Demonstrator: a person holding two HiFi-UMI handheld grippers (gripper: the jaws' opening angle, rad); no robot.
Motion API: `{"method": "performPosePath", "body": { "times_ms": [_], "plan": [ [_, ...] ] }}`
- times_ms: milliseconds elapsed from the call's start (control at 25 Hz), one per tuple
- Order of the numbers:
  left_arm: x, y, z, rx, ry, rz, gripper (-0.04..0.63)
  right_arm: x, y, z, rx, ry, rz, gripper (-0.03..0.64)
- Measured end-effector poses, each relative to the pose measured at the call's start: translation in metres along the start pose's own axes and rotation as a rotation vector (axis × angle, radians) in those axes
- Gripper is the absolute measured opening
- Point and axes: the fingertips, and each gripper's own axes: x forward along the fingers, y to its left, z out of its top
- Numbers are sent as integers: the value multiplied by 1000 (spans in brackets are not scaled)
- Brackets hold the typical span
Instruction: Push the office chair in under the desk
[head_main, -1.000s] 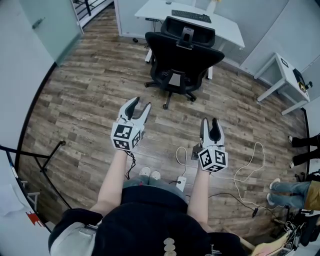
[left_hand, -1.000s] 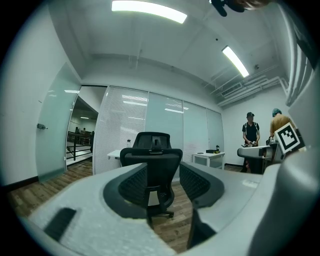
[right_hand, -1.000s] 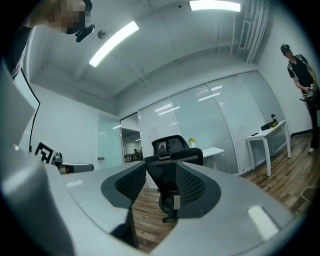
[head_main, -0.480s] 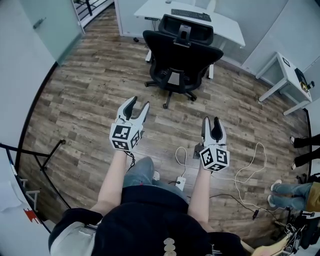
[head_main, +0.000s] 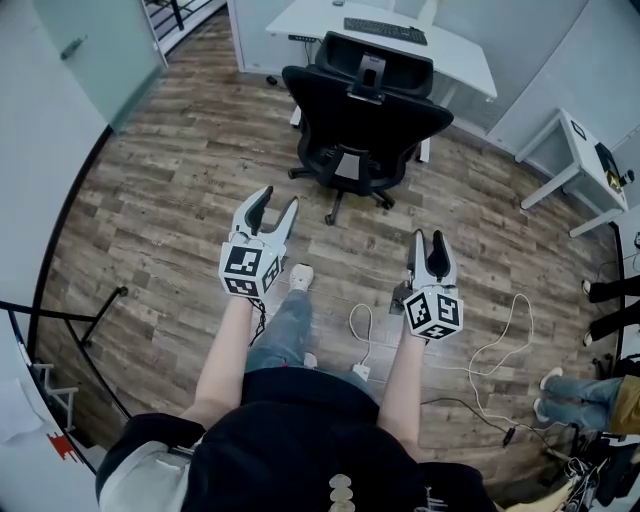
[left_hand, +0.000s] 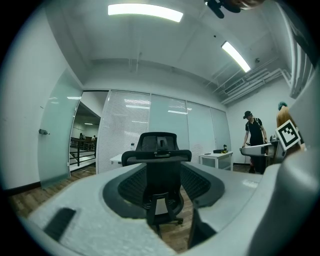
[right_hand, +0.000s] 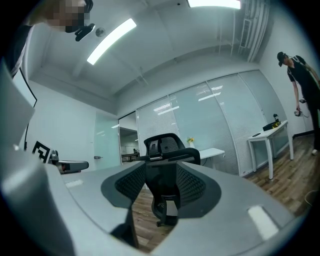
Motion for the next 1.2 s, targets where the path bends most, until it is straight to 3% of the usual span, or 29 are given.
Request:
{"method": "performPosePath", "body": {
  "times_ms": [600, 1000, 1200],
  "plan": [
    [170, 87, 5, 26, 30, -14, 202, 180, -37, -1, -19, 23, -25, 179],
    [303, 131, 31, 108, 34, -86, 202, 306, -63, 27, -35, -20, -56, 179],
    [345, 141, 42, 122, 22, -123, 204, 349, -69, 36, -39, -42, -58, 179]
  ]
}}
